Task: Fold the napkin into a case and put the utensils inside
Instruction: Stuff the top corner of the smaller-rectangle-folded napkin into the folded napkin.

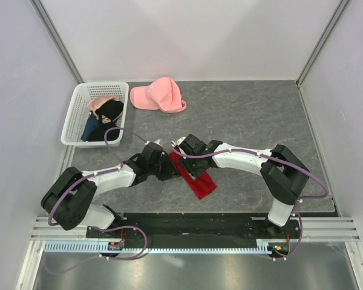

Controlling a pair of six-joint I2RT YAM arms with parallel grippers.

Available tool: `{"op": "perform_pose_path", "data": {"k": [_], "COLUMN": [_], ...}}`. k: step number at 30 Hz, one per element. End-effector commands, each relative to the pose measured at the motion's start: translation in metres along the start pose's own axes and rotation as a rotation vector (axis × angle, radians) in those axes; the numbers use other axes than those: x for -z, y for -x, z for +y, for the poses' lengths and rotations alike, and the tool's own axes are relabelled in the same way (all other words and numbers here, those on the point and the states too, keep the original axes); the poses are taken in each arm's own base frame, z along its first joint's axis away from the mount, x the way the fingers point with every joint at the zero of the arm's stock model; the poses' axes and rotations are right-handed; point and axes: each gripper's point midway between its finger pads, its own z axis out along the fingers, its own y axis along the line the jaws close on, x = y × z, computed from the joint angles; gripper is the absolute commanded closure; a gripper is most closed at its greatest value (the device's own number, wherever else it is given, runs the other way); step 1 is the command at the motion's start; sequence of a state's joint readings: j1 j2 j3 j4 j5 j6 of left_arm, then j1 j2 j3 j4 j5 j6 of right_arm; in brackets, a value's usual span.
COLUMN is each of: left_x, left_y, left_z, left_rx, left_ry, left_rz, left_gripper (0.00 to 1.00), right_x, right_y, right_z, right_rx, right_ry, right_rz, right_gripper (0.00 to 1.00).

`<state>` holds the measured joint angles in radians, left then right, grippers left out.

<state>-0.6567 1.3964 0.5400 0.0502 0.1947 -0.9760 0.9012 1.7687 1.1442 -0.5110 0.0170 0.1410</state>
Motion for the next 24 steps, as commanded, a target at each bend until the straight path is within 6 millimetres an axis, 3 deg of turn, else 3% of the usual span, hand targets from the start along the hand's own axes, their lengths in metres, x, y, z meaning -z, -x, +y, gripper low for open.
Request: {"op": "perform_pose_path", "data": {"k": [1, 5, 14, 19, 24], "left_x": [-0.001, -0.007, 0.002, 0.001, -0.016], "left_y": [0.001, -0.003, 0.002, 0.005, 0.0], "left_z": [-0.013, -0.007, -0.017, -0.025, -0.02], "left_rx": [0.044, 0.058, 0.051, 0.064, 0.064], "left_ry": [-0.045, -0.022, -0.045, -0.055, -0.031], "left_rz": [0.0, 0.02, -0.013, -0.013, 0.026], "left_gripper": [0.83, 0.83, 0.84, 0.83, 0.84], "right_x": [-0.002, -0.006, -0.005, -0.007, -0.001], "right_y": [0.012, 0.009, 0.01, 0.008, 0.016], "right_z": [0.005, 0.006, -0.002, -0.002, 0.001], "right_rx": [0.033, 0.042, 0.034, 0.032, 0.017], "right_ry": [-0.021, -0.06, -0.117, -0.116, -0.106], "right_rz": [-0.023, -0.016, -0.032, -0.027, -0.054], "right_gripper": [0.5, 0.51, 0.69, 0.87, 1.0]}}
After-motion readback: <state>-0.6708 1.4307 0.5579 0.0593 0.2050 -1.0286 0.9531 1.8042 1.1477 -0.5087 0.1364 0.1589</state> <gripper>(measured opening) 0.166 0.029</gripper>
